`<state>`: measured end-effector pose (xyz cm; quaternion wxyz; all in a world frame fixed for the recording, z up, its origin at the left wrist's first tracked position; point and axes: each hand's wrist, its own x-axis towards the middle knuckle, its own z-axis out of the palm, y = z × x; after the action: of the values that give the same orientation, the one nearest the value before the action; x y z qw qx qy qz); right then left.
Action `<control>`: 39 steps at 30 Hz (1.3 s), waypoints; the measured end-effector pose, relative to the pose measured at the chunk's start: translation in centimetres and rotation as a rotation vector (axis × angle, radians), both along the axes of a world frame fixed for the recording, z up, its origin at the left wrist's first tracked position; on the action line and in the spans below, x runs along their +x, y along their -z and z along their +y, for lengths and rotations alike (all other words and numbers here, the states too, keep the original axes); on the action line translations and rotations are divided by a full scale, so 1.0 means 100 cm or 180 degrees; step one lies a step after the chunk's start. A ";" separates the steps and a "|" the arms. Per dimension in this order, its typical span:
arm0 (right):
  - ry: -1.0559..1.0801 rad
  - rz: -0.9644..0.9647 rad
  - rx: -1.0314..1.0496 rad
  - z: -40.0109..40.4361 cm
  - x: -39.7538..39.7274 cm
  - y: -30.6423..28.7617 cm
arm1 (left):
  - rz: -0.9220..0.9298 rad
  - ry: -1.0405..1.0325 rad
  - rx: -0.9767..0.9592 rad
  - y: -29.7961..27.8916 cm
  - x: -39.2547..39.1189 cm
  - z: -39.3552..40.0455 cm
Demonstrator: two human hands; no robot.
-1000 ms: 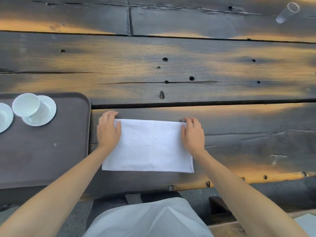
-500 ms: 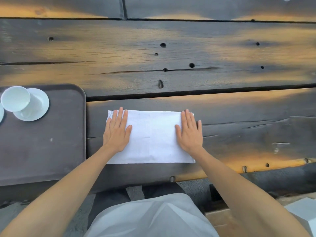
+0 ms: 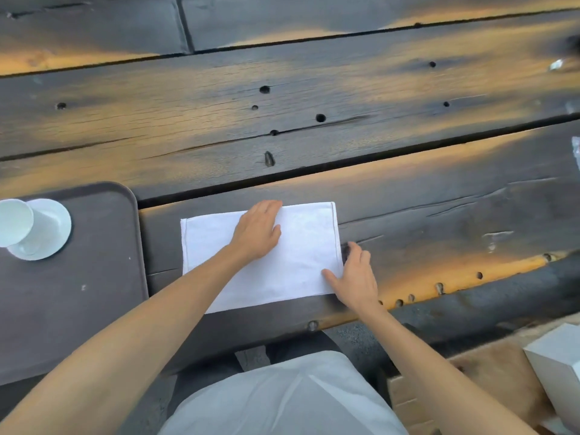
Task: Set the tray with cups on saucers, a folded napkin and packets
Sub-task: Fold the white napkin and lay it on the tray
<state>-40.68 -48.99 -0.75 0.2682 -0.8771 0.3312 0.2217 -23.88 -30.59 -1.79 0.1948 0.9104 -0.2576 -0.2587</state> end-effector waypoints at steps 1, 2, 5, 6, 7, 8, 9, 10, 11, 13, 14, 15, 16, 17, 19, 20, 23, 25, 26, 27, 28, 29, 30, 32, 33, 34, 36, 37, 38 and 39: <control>0.0083 0.0117 -0.0022 0.004 -0.006 0.000 | 0.0009 0.0153 0.0065 -0.002 0.004 -0.014; 0.0173 0.0200 -0.0034 0.007 -0.011 0.001 | 0.0025 0.0299 0.0157 -0.004 0.007 -0.027; 0.0467 0.0297 0.0003 0.013 -0.018 0.003 | -0.0025 0.0664 0.0408 -0.008 0.017 -0.066; 0.0525 0.0309 0.0035 0.013 -0.018 0.004 | -0.0062 0.0750 0.0439 -0.008 0.020 -0.077; 0.0564 0.0344 0.0081 0.011 -0.018 0.004 | -0.0076 0.0809 0.0444 -0.007 0.024 -0.087; 0.0609 0.0410 0.0138 0.009 -0.017 0.005 | -0.0049 0.0837 0.0426 -0.006 0.027 -0.095; 0.0669 0.0483 0.0206 0.006 -0.016 0.004 | 0.0033 0.0825 0.0397 -0.005 0.029 -0.103; 0.0732 0.0526 0.0290 0.002 -0.015 0.004 | 0.0153 0.0772 0.0360 -0.004 0.032 -0.108; 0.0787 0.0507 0.0400 -0.001 -0.015 0.005 | 0.0280 0.0699 0.0317 -0.002 0.035 -0.111; 0.0884 0.0348 0.0699 -0.009 -0.015 0.007 | 0.0499 0.0620 0.0189 0.003 0.040 -0.115; 0.0960 0.0281 0.0861 -0.013 -0.014 0.007 | 0.0613 0.0604 0.0070 0.005 0.044 -0.115; 0.1057 0.0228 0.1002 -0.018 -0.013 0.007 | 0.0736 0.0559 -0.0092 0.006 0.048 -0.115; 0.1166 0.0160 0.1124 -0.023 -0.012 0.006 | 0.0847 0.0483 -0.0264 0.006 0.053 -0.112; 0.1296 0.0069 0.1257 -0.029 -0.009 0.005 | 0.0928 0.0389 -0.0420 0.005 0.059 -0.109; 0.1568 -0.0133 0.1558 -0.042 0.000 0.002 | 0.1015 0.0139 -0.0653 0.001 0.074 -0.099; 0.1618 -0.0227 0.1620 -0.048 0.008 0.001 | 0.1048 -0.0015 -0.0720 -0.001 0.083 -0.092; 0.1348 -0.0428 0.1358 -0.068 0.052 -0.003 | 0.1107 -0.0507 -0.0925 -0.010 0.109 -0.066; 0.1090 -0.0517 0.1153 -0.077 0.096 -0.005 | 0.1091 -0.0795 -0.1063 -0.017 0.125 -0.042; 0.0956 -0.0566 0.1119 -0.077 0.121 -0.007 | 0.1048 -0.0946 -0.1115 -0.021 0.132 -0.028; 0.0815 -0.0622 0.1142 -0.076 0.147 -0.008 | 0.0970 -0.1105 -0.1158 -0.024 0.139 -0.013; 0.0707 -0.0697 0.1213 -0.072 0.172 -0.009 | 0.0858 -0.1267 -0.1186 -0.026 0.145 0.003; 0.0646 -0.0782 0.1302 -0.066 0.197 -0.009 | 0.0741 -0.1436 -0.1204 -0.029 0.151 0.019; 0.0598 -0.0857 0.1373 -0.057 0.221 -0.010 | 0.0658 -0.1619 -0.1229 -0.031 0.157 0.036; 0.0451 -0.0938 0.1488 -0.036 0.264 -0.012 | 0.0591 -0.1980 -0.1285 -0.033 0.166 0.067; 0.0347 -0.0958 0.1540 -0.024 0.282 -0.013 | 0.0567 -0.2143 -0.1284 -0.034 0.169 0.082; 0.0226 -0.0988 0.1555 -0.010 0.298 -0.014 | 0.0549 -0.2284 -0.1266 -0.034 0.171 0.097; -0.0047 -0.1064 0.1397 0.013 0.318 -0.015 | 0.0537 -0.2451 -0.1216 -0.034 0.173 0.121; -0.0178 -0.1100 0.1300 0.023 0.323 -0.016 | 0.0524 -0.2465 -0.1183 -0.034 0.173 0.131; -0.0314 -0.1134 0.1229 0.032 0.325 -0.018 | 0.0500 -0.2443 -0.1141 -0.035 0.172 0.138; -0.0449 -0.1166 0.1182 0.039 0.325 -0.021 | 0.0476 -0.2398 -0.1116 -0.037 0.171 0.145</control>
<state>-8.19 -45.13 1.34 0.4637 -0.8593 0.1689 0.1345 -6.80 -16.13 1.90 0.4459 0.8727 0.0680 -0.1870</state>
